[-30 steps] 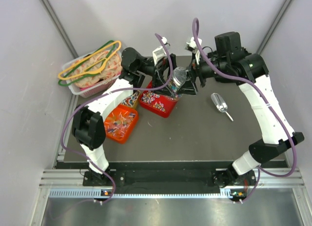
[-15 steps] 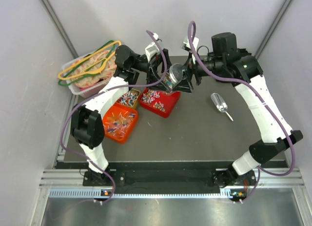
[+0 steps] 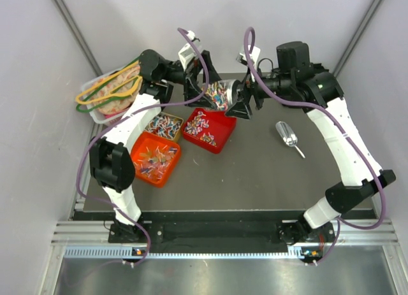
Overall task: Pack the candies
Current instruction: Adjust the packing bottle.
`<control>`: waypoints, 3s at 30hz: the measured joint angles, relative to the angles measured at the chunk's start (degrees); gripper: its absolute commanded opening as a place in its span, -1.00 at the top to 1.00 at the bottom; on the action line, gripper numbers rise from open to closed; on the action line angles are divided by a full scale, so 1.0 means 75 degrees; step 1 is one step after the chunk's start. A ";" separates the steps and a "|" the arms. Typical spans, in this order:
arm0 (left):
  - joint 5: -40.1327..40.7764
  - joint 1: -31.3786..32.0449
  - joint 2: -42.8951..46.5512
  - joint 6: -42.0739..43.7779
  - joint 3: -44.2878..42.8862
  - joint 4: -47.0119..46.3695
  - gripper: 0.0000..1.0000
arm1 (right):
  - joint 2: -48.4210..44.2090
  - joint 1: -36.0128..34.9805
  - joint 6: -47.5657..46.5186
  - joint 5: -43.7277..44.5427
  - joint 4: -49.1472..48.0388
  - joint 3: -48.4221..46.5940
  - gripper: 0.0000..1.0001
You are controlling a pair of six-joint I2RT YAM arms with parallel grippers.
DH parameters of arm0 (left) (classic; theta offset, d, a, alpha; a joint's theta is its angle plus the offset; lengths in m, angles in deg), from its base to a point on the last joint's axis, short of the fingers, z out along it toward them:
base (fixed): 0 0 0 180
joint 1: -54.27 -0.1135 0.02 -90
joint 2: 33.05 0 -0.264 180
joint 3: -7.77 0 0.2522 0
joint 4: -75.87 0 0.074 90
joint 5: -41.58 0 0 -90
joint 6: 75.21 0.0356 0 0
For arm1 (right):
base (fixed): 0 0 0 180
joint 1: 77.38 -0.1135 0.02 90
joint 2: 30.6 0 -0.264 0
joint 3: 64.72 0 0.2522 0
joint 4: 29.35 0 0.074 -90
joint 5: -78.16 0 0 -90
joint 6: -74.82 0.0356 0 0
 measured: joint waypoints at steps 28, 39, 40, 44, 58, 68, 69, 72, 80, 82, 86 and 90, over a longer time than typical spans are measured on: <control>0.0318 0.0458 0.0734 0.0041 0.1953 -0.0530 -0.98 | 0.0670 -0.0035 -0.0012 -0.0874 0.0976 -0.1020 0.59; 0.0166 0.0487 0.0734 0.0050 0.1953 -0.0679 -0.98 | 0.1081 -0.0035 0.0259 -0.1346 0.0970 -0.1434 0.28; 0.0149 0.0490 0.0734 0.0050 0.1953 -0.0679 -0.98 | 0.1119 -0.0035 0.0294 -0.1381 0.0973 -0.1480 0.27; 0.0117 0.0501 0.0734 0.0041 0.1953 -0.0711 -0.98 | 0.1212 -0.0026 0.0385 -0.1539 0.0950 -0.1539 0.12; 0.0052 0.0498 0.0731 -0.0047 0.1880 -0.0711 -0.98 | 0.1291 -0.0006 0.0370 -0.1743 0.0941 -0.1620 0.56; -0.0006 0.0493 0.0723 -0.0064 0.1804 -0.0702 -0.98 | 0.1288 -0.0006 0.0187 -0.1769 0.0944 -0.1612 0.73; -0.0006 0.0493 0.0720 -0.0064 0.1804 -0.0705 -0.98 | 0.1288 -0.0006 0.0163 -0.1766 0.0950 -0.1612 0.34; -0.0006 0.0493 0.0711 -0.0055 0.1804 -0.0711 -0.98 | 0.1285 -0.0006 0.0047 -0.1769 0.0988 -0.1612 -0.64; -0.0012 0.0493 0.0688 -0.0076 0.1804 -0.0682 -0.98 | 0.0597 -0.0006 -0.0079 -0.1862 0.0052 -0.0391 -0.98; -0.0009 0.0495 0.0688 -0.0073 0.1801 -0.0726 -0.98 | 0.0583 -0.0006 -0.0061 -0.1880 -0.0017 -0.0388 -0.98; -0.0009 0.0472 0.0688 -0.0073 0.1798 -0.0740 -0.98 | 0.0574 -0.0006 0.0224 -0.1903 -0.0353 -0.0251 -0.98; -0.0006 0.0420 0.0688 -0.0070 0.1798 -0.0796 -0.98 | 0.0568 -0.0006 0.0784 -0.1853 -0.0711 -0.0187 -0.98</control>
